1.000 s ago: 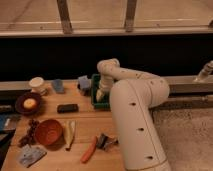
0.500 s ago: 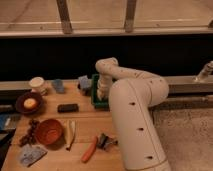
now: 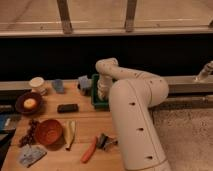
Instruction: Place fork in plastic cup
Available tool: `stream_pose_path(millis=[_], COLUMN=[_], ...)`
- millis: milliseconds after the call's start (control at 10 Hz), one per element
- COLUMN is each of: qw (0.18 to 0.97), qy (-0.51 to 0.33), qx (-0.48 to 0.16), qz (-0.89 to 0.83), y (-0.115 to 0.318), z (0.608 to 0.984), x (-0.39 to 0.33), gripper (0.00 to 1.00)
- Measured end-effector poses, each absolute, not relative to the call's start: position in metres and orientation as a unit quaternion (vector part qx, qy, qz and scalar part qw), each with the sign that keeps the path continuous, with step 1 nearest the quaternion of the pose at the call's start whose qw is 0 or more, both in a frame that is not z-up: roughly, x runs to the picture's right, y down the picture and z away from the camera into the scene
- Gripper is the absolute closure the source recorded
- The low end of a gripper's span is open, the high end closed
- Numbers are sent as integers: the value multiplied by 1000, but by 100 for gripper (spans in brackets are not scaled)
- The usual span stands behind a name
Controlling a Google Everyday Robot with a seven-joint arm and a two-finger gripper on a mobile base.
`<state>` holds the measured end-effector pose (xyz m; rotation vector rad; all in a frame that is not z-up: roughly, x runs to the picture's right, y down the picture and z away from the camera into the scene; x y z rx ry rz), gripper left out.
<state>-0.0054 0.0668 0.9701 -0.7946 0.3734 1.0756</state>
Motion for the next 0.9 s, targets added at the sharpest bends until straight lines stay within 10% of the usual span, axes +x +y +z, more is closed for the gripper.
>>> stream_pose_path(millis=[900], qw=[732], qy=[161], qx=[-269], qz=[605], y=[-14], z=[952], x=[66], gripper=[100])
